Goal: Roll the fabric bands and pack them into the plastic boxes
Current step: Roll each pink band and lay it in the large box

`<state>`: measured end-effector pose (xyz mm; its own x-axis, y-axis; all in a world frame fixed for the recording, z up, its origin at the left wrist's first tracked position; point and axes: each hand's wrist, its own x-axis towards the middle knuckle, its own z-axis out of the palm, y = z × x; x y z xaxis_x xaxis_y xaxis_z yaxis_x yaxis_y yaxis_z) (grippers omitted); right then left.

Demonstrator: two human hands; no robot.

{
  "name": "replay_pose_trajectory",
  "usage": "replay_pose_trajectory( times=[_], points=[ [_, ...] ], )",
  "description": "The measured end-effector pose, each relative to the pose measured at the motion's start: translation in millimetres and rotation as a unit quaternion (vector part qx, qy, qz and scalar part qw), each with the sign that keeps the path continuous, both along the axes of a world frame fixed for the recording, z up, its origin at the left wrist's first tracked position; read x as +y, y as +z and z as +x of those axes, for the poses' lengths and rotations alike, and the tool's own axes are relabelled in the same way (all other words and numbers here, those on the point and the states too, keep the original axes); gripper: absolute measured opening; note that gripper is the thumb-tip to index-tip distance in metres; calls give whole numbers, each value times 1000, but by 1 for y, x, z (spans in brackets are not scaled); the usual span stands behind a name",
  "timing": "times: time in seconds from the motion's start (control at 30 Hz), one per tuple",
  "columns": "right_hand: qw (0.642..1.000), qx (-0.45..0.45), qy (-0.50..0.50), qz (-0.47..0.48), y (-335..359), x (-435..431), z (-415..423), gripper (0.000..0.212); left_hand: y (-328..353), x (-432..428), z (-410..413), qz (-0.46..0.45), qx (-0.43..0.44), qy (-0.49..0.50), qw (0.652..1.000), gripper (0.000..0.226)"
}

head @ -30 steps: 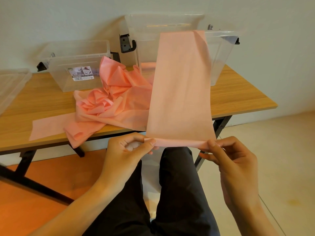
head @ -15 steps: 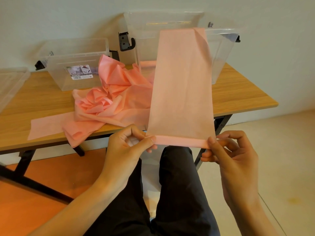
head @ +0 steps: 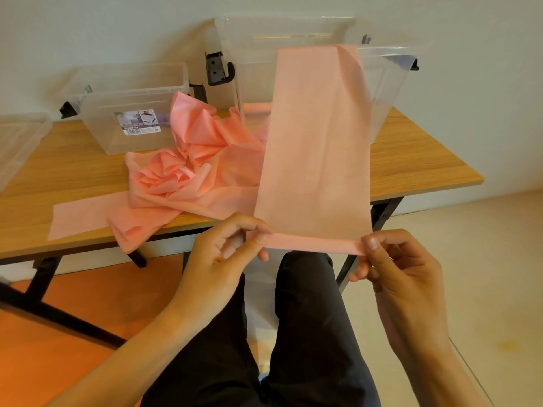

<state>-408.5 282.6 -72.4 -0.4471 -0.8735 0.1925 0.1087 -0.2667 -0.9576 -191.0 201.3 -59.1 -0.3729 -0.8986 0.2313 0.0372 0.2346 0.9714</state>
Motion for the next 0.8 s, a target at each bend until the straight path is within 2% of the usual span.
replay_pose_trajectory(
  times=[0.07, 0.13, 0.23, 0.37, 0.5, 0.67, 0.8],
  points=[
    [1000, -17, 9, -8, 0, -1, 0, 18, -2, -1, 2, -17, -2, 2, 1000, 11],
    [999, -26, 23, -18, 0, -2, 1, 16, -4, -2, 4, -36, -7, 1, 999, 9],
    [998, -28, 42, -25, 0, -3, 1, 30, -7, -4, 6, -52, -13, -7, 999, 14],
    [999, -12, 38, -25, -2, -4, -1, 37, -9, -5, 7, -56, -5, 4, 998, 20],
    [999, 10, 40, 1, 1, -4, -1, 45, -7, -5, 6, -42, -1, 10, 999, 16],
    [998, 62, -7, 19, 3, -5, 1, 22, -5, -7, 8, -54, -3, -16, 998, 11],
    [995, 86, -22, 39, 1, -6, 2, 17, -5, -7, 9, -75, -7, -13, 997, 14]
  ],
)
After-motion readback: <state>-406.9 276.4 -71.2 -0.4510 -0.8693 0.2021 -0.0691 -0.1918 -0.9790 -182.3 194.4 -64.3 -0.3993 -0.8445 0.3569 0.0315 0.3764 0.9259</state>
